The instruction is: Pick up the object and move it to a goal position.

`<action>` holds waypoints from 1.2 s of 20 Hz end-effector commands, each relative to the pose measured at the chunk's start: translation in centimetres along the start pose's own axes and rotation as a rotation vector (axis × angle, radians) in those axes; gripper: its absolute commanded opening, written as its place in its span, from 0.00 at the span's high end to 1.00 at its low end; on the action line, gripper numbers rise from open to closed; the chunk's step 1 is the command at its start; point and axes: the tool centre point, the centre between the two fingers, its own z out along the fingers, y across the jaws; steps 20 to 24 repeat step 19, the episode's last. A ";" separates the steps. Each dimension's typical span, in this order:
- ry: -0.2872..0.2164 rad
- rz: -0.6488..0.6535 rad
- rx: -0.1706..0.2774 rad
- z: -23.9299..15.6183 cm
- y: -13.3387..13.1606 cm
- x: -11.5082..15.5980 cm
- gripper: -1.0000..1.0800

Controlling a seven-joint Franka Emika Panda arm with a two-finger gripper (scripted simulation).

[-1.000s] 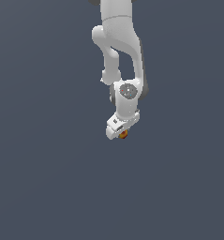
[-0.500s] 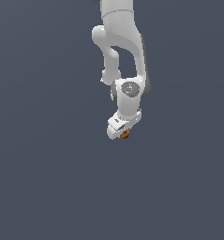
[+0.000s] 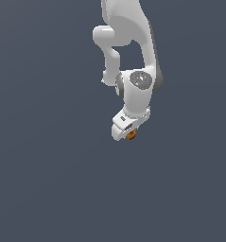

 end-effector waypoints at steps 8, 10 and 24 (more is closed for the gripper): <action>0.001 0.000 -0.001 -6.1 1.1 3.9 1.00; 0.001 0.000 -0.001 -6.9 1.2 4.4 1.00; 0.000 0.000 -0.001 -8.1 1.5 5.3 1.00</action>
